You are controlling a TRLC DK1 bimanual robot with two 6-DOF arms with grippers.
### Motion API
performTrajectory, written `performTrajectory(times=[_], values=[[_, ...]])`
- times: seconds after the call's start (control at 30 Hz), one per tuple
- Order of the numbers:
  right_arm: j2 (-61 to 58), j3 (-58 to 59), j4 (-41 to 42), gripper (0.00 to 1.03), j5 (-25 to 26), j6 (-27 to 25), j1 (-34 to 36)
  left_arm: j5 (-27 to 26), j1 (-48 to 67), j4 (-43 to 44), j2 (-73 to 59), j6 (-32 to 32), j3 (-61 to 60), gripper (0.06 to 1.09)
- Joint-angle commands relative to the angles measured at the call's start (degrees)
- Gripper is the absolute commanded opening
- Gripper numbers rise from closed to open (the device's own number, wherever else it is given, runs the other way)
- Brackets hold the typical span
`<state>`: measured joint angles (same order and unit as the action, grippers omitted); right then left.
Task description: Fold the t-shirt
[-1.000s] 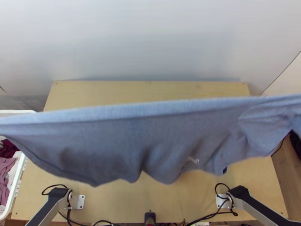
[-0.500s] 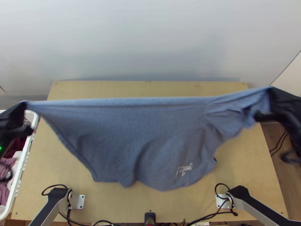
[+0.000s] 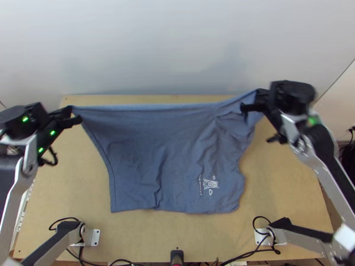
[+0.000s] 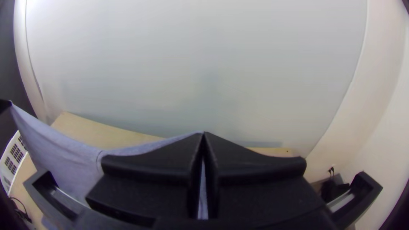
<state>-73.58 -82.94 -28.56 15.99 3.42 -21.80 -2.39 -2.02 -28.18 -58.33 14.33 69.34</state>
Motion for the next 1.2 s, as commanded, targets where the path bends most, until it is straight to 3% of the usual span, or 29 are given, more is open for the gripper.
performTrajectory(times=[0.0,0.4,0.9,1.17], values=[[-13.3,-0.6,8.7,0.03,-0.1,0.2,1.4,0.2,-2.5,11.6,-11.8,0.6,-3.6,0.10],[-36.6,-17.3,11.5,0.03,0.5,1.0,5.7,0.9,-5.4,22.1,-34.7,1.8,6.8,0.10],[-60.5,-44.4,7.1,0.03,4.6,0.8,6.4,1.8,-4.7,22.0,-60.9,1.2,31.9,0.10],[-59.7,-39.0,3.1,0.03,4.5,4.0,6.9,1.7,-5.2,21.4,-60.0,1.3,25.1,0.10]])
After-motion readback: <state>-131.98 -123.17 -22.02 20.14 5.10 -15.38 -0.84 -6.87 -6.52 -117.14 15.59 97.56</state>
